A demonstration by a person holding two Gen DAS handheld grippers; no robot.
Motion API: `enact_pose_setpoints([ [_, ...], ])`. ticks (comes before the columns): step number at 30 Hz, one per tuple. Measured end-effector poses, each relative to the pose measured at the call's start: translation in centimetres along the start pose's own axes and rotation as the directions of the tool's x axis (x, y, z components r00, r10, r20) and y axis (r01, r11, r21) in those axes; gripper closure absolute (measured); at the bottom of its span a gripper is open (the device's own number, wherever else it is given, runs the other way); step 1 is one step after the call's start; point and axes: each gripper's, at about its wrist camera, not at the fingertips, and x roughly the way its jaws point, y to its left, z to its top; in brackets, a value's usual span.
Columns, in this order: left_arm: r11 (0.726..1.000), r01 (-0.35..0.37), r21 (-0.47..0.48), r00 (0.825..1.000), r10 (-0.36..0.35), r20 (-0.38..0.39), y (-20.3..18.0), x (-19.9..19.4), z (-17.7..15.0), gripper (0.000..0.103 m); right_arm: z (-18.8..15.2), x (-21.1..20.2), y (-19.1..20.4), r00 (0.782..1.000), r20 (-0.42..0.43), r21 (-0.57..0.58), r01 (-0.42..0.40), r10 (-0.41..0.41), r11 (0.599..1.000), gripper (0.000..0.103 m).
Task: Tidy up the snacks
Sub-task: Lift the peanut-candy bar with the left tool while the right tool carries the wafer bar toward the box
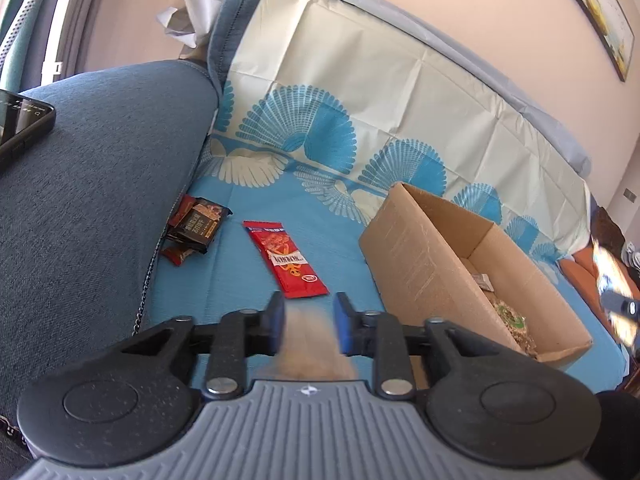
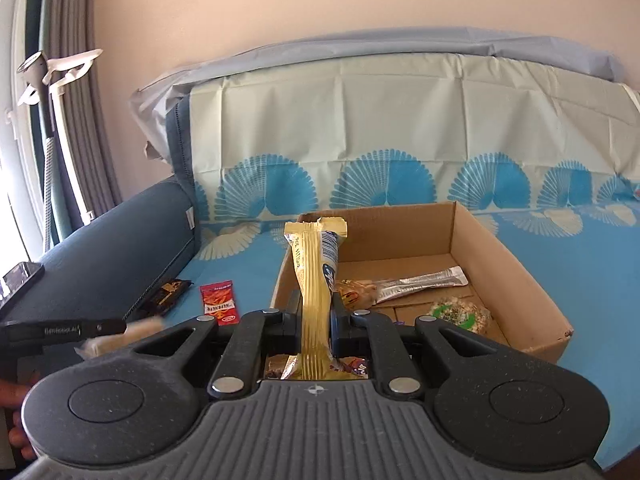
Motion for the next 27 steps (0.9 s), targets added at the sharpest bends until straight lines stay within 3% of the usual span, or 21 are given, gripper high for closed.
enact_pose_setpoints([
  [3, 0.998, -0.003, 0.057, 0.999, 0.005, -0.038, -0.6, 0.7, -0.3, 0.089, 1.7, 0.2, -0.2, 1.0, 0.021, 0.044, 0.004, -0.005, 0.999, 0.09],
  [6, 0.996, -0.01, 0.091, 0.993, 0.021, -0.114, -0.7, 2.2, -0.7, 0.088, 2.9, 0.8, 0.1, 1.0, 0.02, 0.037, 0.016, -0.017, 0.999, 0.09],
  [8, 0.996, -0.005, 0.084, 0.985, 0.02, -0.173, -0.2, 3.1, -0.8, 0.08, 3.4, 1.5, 0.3, 1.0, 0.016, 0.037, 0.014, -0.015, 0.999, 0.09],
  [10, 0.996, 0.024, 0.081, 0.971, -0.004, -0.237, 0.1, 3.9, -1.0, 0.059, 3.5, 1.9, 0.6, 1.0, 0.02, 0.019, 0.009, -0.01, 1.0, 0.09],
  [16, 0.995, 0.017, 0.1, 0.937, 0.019, -0.35, 0.0, 4.5, -1.6, 0.04, 2.0, 2.3, 0.2, 1.0, 0.032, -0.036, 0.001, 0.0, 0.999, 0.09],
  [19, 0.995, 0.0, 0.103, 0.894, 0.046, -0.446, -0.4, 5.0, -2.4, 0.031, 0.7, 2.5, -1.4, 0.999, 0.044, -0.016, -0.001, 0.002, 1.0, 0.09],
  [20, 0.995, -0.002, 0.102, 0.881, 0.05, -0.47, -0.6, 5.2, -2.7, 0.031, 0.0, 2.7, -2.1, 0.999, 0.044, -0.003, -0.002, 0.002, 1.0, 0.09],
  [23, 0.987, -0.059, 0.149, 0.869, 0.124, -0.478, -1.2, 5.7, -3.3, 0.031, -0.2, 2.8, -3.3, 0.998, 0.067, 0.011, -0.017, 0.017, 1.0, 0.09],
  [25, 0.98, -0.053, 0.192, 0.845, 0.147, -0.514, -1.9, 6.8, -3.8, 0.032, -0.4, 2.8, -3.7, 0.996, 0.082, -0.01, -0.027, 0.028, 1.0, 0.09],
  [26, 0.973, -0.056, 0.222, 0.834, 0.168, -0.525, -2.4, 7.2, -4.2, 0.035, -0.6, 2.9, -4.0, 0.996, 0.078, -0.009, -0.033, 0.033, 0.999, 0.09],
  [27, 0.966, -0.072, 0.25, 0.83, 0.197, -0.521, -2.7, 7.4, -4.4, 0.044, -0.8, 2.9, -4.2, 0.996, 0.076, -0.009, -0.041, 0.041, 0.999, 0.09],
])
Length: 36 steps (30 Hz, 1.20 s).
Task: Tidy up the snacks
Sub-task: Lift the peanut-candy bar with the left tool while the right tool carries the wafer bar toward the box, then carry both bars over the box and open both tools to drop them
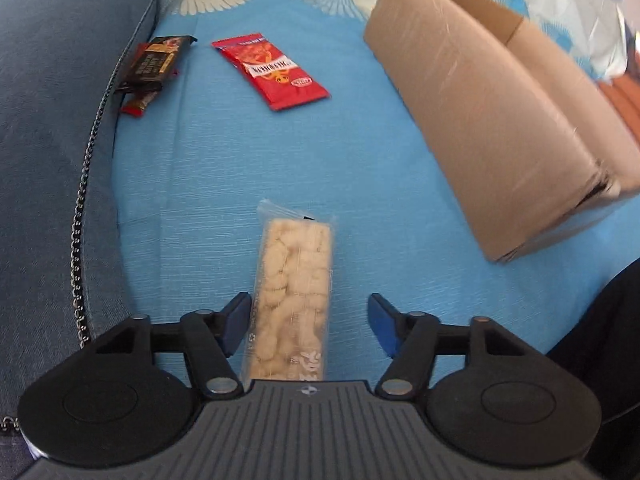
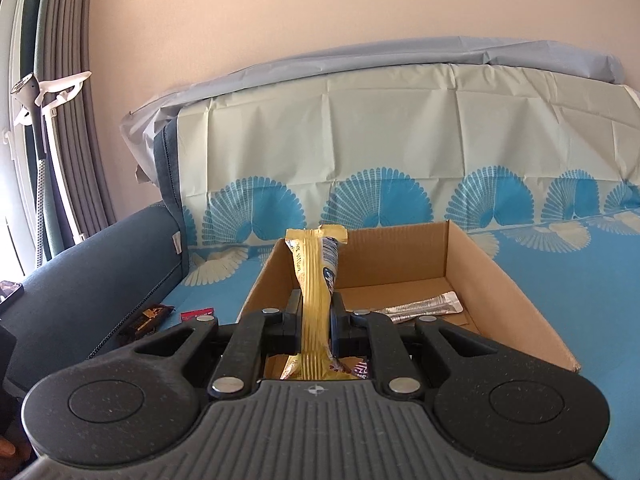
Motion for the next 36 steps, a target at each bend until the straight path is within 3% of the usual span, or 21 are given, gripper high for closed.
enact_pose_setpoints([
  [2, 0.998, -0.061, 0.032, 0.998, 0.062, -0.014, -0.9, 0.6, -0.1, 0.062, -0.1, -0.3, -0.5, 1.0, 0.011, -0.006, -0.017, 0.017, 1.0, 0.09],
  [7, 0.992, -0.108, 0.065, 0.994, 0.106, 0.026, -2.1, 0.7, -0.2, 0.063, 0.3, -0.4, -2.2, 0.998, 0.023, 0.06, -0.067, 0.066, 0.996, 0.09],
  [11, 0.999, -0.051, -0.001, 0.988, 0.05, 0.144, -1.2, -1.0, -0.3, 0.063, 1.5, 0.4, -3.6, 0.994, 0.038, 0.082, -0.104, 0.101, 0.991, 0.09],
  [15, 0.998, -0.029, -0.056, 0.964, 0.043, 0.261, -0.2, -3.0, -1.0, 0.063, 2.3, 1.8, -5.2, 0.993, 0.064, 0.097, -0.103, 0.097, 0.99, 0.09],
  [19, 0.997, -0.006, -0.075, 0.935, 0.033, 0.354, 0.2, -4.5, -1.5, 0.063, 1.4, 2.9, -7.2, 0.997, 0.046, 0.227, -0.07, 0.061, 0.971, 0.09],
  [28, 0.997, -0.029, -0.073, 0.901, 0.058, 0.43, -1.3, -6.9, -1.5, 0.063, 1.2, 2.9, -7.2, 0.995, 0.046, 0.218, -0.097, 0.089, 0.971, 0.09],
  [36, 0.993, 0.044, -0.109, 0.884, 0.012, 0.466, -3.1, -8.9, -0.4, 0.063, 1.3, 3.2, -6.7, 0.996, 0.036, 0.193, -0.092, 0.086, 0.977, 0.09],
])
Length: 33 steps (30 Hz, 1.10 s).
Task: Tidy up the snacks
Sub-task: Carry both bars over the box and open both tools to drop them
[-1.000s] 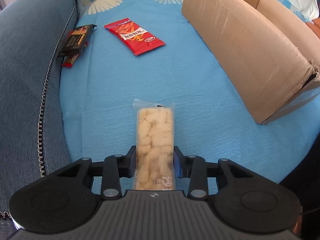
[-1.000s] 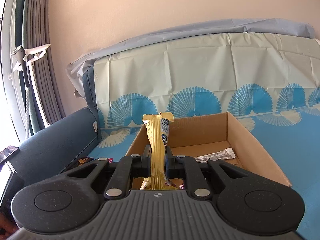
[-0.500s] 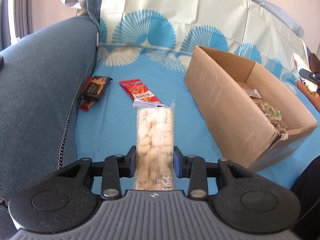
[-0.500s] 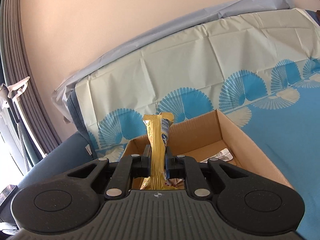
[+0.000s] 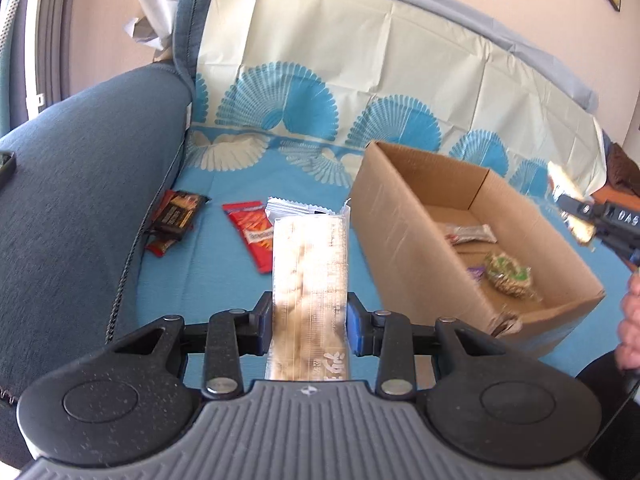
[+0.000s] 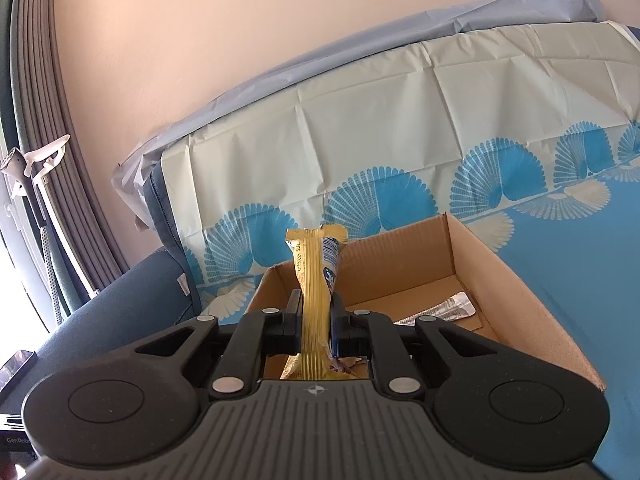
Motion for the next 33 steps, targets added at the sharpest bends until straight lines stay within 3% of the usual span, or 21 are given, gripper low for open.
enact_pose_setpoints([
  [8, 0.996, 0.09, 0.015, 0.993, -0.091, 0.076, -4.9, -0.5, 4.4, 0.063, 0.1, 0.1, -0.3, 1.0, 0.008, 0.02, 0.011, -0.011, 1.0, 0.09],
  [17, 0.979, 0.199, 0.033, 0.972, -0.201, 0.12, -11.4, 2.0, 9.2, 0.063, 0.0, 0.2, -0.2, 1.0, 0.01, 0.019, 0.019, -0.019, 1.0, 0.09],
  [24, 0.964, 0.257, 0.069, 0.957, -0.264, 0.122, -16.0, 4.2, 10.3, 0.063, 0.0, 0.4, -0.3, 0.999, 0.012, 0.037, 0.032, -0.032, 0.999, 0.09],
  [33, 0.962, 0.265, 0.058, 0.956, -0.271, 0.115, -18.2, 6.0, 10.6, 0.063, -0.1, 0.5, -0.5, 0.999, 0.01, 0.055, 0.044, -0.045, 0.998, 0.09],
])
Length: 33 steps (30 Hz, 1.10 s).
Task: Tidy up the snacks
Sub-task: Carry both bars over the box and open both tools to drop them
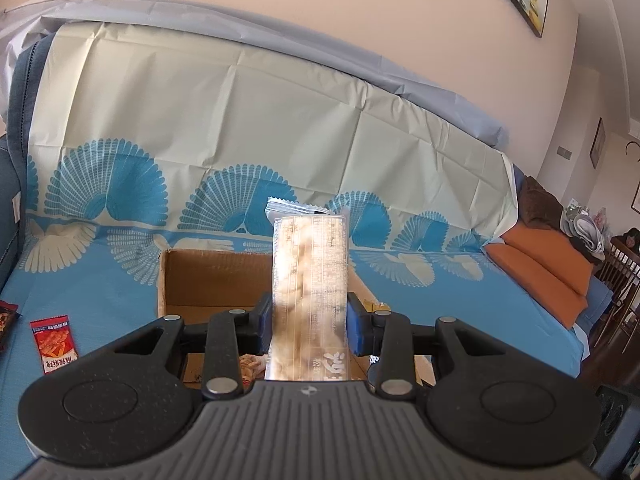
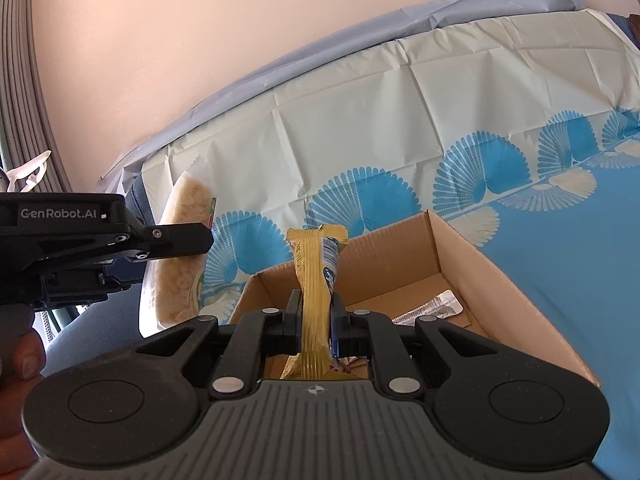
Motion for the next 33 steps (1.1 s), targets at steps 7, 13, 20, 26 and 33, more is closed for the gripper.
enact_pose_setpoints([
  [7, 1.0, 0.003, -0.004, 1.0, -0.003, 0.006, 0.0, 0.0, 0.5, 0.063, -0.1, 0.1, 0.3, 1.0, -0.004, -0.005, 0.008, -0.008, 1.0, 0.09],
  [13, 1.0, 0.007, -0.004, 1.0, -0.007, 0.023, 0.1, -0.2, 1.3, 0.063, -0.2, 0.3, 0.8, 1.0, -0.008, -0.024, 0.017, -0.017, 1.0, 0.09],
  [20, 1.0, -0.021, -0.001, 1.0, 0.021, 0.014, 0.1, -0.2, 1.7, 0.038, -0.3, 0.7, 1.0, 0.999, -0.038, -0.031, 0.037, -0.038, 0.999, 0.052],
  [26, 0.998, -0.06, 0.009, 0.997, 0.059, 0.05, 2.2, -3.0, -1.5, 0.022, -0.4, 0.2, 1.2, 0.997, -0.025, -0.053, 0.069, -0.07, 0.996, 0.042],
  [33, 0.987, -0.155, 0.043, 0.975, 0.146, 0.166, 7.5, -8.1, -5.3, 0.019, -0.8, 0.1, 2.0, 0.994, -0.024, -0.093, 0.1, -0.102, 0.991, 0.041],
])
